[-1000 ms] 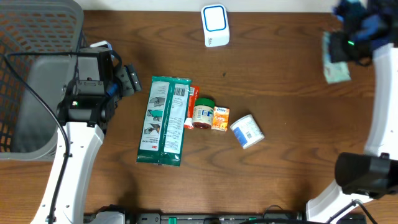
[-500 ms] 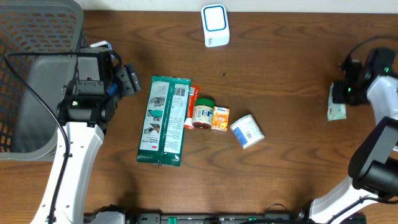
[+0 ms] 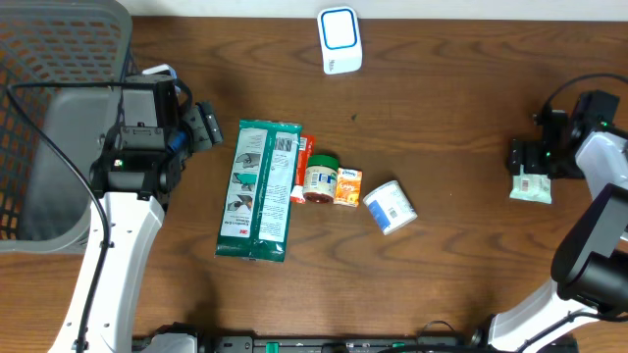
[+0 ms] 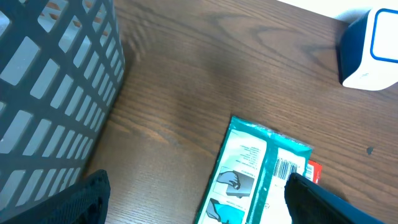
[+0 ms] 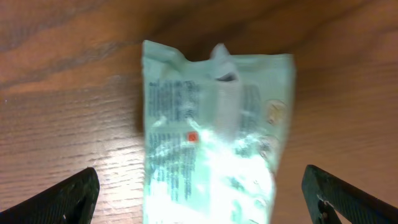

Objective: Scan the item barcode
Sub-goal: 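Carry the wipes pack right and set it on the table, then move the right gripper over the white cotton-swab tub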

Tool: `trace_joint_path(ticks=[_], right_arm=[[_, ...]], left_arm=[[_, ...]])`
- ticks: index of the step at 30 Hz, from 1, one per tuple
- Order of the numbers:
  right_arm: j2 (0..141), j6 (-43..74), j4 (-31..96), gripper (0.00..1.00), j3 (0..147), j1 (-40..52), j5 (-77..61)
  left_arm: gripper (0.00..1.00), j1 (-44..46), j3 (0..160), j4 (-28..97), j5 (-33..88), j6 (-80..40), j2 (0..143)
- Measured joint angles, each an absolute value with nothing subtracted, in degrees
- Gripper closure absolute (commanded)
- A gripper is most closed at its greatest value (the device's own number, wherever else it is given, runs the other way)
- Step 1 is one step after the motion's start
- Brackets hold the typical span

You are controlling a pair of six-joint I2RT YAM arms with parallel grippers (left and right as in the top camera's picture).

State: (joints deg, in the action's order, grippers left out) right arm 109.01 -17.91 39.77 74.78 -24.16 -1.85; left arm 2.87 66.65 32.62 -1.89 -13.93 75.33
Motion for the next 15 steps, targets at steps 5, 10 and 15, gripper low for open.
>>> trace_joint_path(ticks=[5,10,15], right_arm=[[104.7,-16.2,45.4,0.01,80.2,-24.2,-0.1],[97.2,-15.6,50.7,0.01,83.2,-24.2,-9.7],[90.9,-15.2,58.2,0.01,83.7,-24.2,-28.5]], left_arm=[[0.14,2.9,66.7,32.6,-1.9,-13.9,75.3],[0.14,2.9,66.7,32.6,-1.9,-13.9,75.3],[0.14,2.9,66.7,32.6,-1.9,-13.9,75.3]])
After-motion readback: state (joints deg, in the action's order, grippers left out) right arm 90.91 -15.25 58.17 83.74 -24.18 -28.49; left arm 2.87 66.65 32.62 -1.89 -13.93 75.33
